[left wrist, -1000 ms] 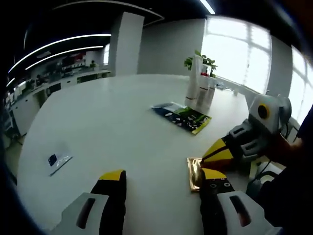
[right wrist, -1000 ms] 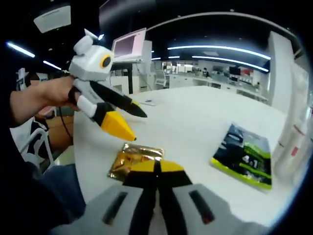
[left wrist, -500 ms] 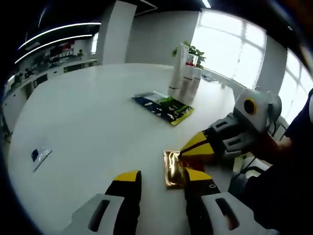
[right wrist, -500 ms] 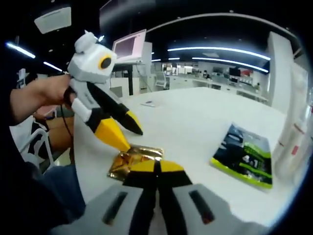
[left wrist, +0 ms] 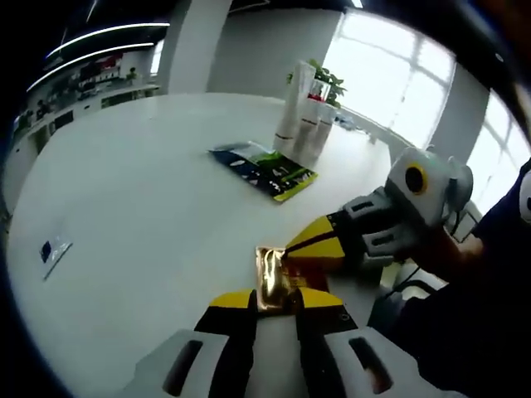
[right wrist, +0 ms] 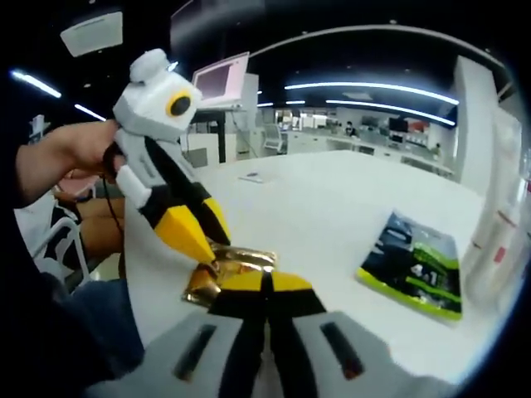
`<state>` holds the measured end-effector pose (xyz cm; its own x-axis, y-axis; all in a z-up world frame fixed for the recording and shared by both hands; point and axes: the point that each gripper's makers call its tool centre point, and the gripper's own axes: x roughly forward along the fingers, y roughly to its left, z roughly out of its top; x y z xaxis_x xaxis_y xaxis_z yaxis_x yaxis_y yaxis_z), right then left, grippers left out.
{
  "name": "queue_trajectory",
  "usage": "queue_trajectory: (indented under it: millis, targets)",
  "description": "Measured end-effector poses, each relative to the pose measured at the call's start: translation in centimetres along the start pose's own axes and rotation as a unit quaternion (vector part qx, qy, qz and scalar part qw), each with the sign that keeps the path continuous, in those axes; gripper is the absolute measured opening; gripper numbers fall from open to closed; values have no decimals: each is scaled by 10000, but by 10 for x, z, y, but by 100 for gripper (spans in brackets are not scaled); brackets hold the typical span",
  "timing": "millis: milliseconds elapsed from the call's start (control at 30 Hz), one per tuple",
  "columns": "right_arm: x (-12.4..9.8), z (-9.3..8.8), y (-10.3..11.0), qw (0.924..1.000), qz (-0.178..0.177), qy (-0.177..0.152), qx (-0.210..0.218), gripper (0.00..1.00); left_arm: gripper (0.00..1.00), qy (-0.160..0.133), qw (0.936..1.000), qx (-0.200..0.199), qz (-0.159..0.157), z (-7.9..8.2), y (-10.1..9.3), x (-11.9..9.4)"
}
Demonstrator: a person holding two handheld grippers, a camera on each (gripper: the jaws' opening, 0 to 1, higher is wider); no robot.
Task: Arrange the skincare products in the storage area until every visible bottle or jar stands upright without overlapping.
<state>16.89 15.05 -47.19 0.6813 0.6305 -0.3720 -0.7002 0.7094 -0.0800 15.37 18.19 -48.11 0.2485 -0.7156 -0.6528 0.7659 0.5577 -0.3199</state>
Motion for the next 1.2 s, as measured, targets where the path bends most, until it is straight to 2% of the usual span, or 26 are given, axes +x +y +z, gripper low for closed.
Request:
queue_trajectory:
  millis: [167,333,567,933,1100,1167,1200]
  targets:
    - [0,0,0,9998,-101,-20,-141,0,20,-161,9986,-428,-279,1,-9,0]
    - [1,1,1,9982,-244,-61,-540,0,20,-302,9959,-733,-427,2,-11,0]
    - [1,1,-1,9984,-252,-102,-486,0,21,-419,9929,-979,-524,7,-13,-2]
    - [1,2,-2,9986,-231,-160,-455,0,22,-598,9833,-1492,-849,12,-16,-3]
    - [1,2,-2,9987,-226,-173,-430,0,18,-556,9852,-1412,-802,13,-15,-2]
    - [1,2,-2,9987,-224,-179,-419,0,14,-528,9896,-1165,-652,13,-6,-2]
    - [1,2,-2,9987,-224,-185,-410,0,12,-543,9930,-890,-550,13,-2,-2]
